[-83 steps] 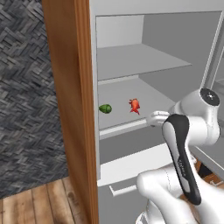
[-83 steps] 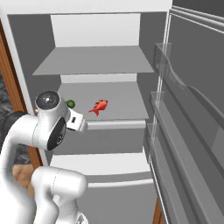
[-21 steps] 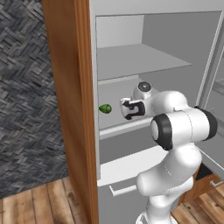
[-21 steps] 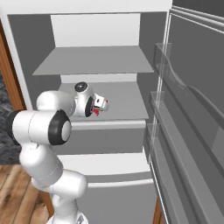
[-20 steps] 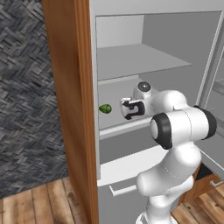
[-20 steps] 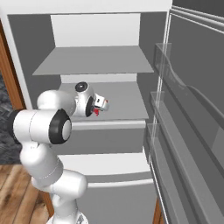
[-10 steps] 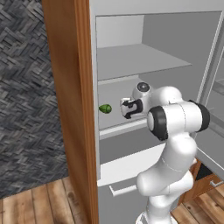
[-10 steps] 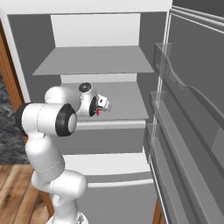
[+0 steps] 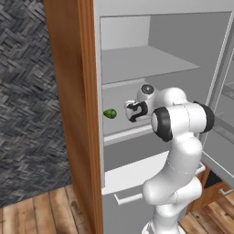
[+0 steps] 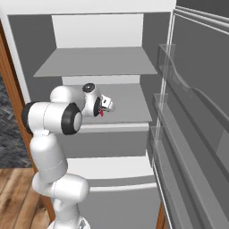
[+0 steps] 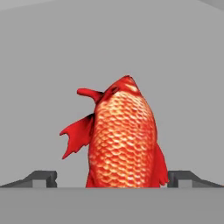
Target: Open the fridge, remove the apple, avocado, and fish, and place them on any counter.
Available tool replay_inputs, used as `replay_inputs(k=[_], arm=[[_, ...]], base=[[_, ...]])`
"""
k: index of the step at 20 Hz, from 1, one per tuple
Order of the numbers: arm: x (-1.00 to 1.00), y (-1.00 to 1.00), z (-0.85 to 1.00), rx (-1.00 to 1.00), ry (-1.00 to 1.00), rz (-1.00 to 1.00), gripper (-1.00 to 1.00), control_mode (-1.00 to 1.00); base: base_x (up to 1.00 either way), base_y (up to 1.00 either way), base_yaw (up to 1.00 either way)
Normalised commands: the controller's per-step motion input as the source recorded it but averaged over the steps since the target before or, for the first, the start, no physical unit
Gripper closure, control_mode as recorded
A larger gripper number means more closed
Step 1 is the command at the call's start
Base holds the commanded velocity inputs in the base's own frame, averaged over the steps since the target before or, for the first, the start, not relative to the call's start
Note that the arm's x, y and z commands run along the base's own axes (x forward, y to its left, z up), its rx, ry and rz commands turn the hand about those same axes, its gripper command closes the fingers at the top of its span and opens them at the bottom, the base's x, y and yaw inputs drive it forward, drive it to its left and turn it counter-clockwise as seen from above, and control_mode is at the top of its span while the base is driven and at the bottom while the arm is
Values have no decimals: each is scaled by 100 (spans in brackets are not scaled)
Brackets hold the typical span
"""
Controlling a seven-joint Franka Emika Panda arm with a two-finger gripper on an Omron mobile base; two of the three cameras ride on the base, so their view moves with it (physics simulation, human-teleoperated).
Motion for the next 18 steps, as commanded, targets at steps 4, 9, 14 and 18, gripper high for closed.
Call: replay_inputs(k=[4,9,14,18], arm=[[0,0,-27,0,0,0,-100,-100],[0,0,-2,0,0,0,100,-100],[0,0,0,0,0,0,100,-100],[-3,0,0,0,0,0,100,-100]], base=[[0,0,0],[0,0,0],[0,0,0],[0,0,0]])
